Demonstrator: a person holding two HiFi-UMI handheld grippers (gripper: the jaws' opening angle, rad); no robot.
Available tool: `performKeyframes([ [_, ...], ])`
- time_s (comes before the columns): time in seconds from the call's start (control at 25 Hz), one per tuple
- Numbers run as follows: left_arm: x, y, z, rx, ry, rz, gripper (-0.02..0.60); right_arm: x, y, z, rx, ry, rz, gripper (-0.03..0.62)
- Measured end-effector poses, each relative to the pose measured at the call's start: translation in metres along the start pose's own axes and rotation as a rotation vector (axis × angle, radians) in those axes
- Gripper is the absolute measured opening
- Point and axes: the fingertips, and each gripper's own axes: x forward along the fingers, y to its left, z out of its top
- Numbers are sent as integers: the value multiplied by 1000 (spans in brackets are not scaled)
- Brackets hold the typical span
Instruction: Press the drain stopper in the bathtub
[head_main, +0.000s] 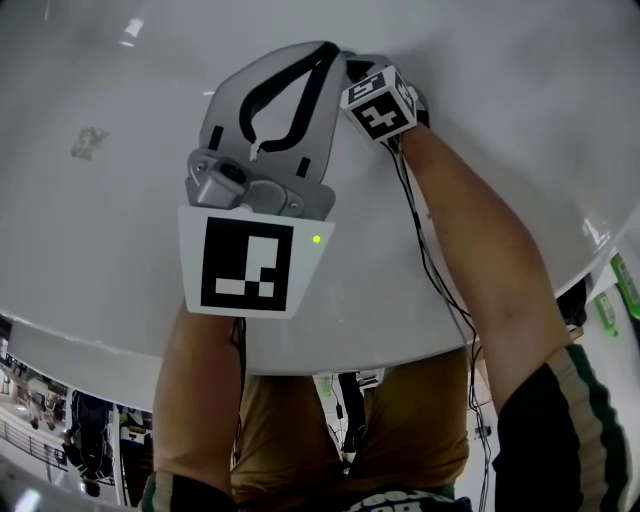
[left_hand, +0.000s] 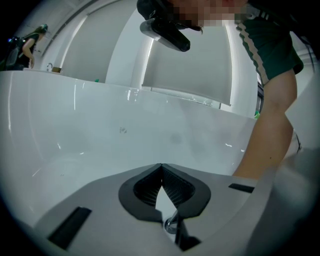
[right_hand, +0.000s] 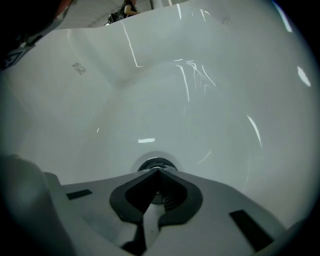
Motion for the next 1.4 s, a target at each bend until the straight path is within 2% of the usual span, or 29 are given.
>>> performKeyframes([
  [0.16, 0, -8, -9, 13, 23, -23, 5, 5, 2, 4, 30, 10, 23, 13],
  [0.48, 1, 0, -28, -43, 88, 8, 5, 1, 0, 5, 59, -27, -5, 14],
  [0.72, 3, 0, -29, -29, 93, 5, 5, -3, 2, 7, 54, -33, 4, 14],
  [1.0, 4, -5, -30, 26, 102, -8, 5, -9, 5, 10, 49, -60, -29, 14],
  [1.4, 4, -6, -29, 31, 97, -9, 5, -11, 4, 8, 70, -57, -25, 14],
])
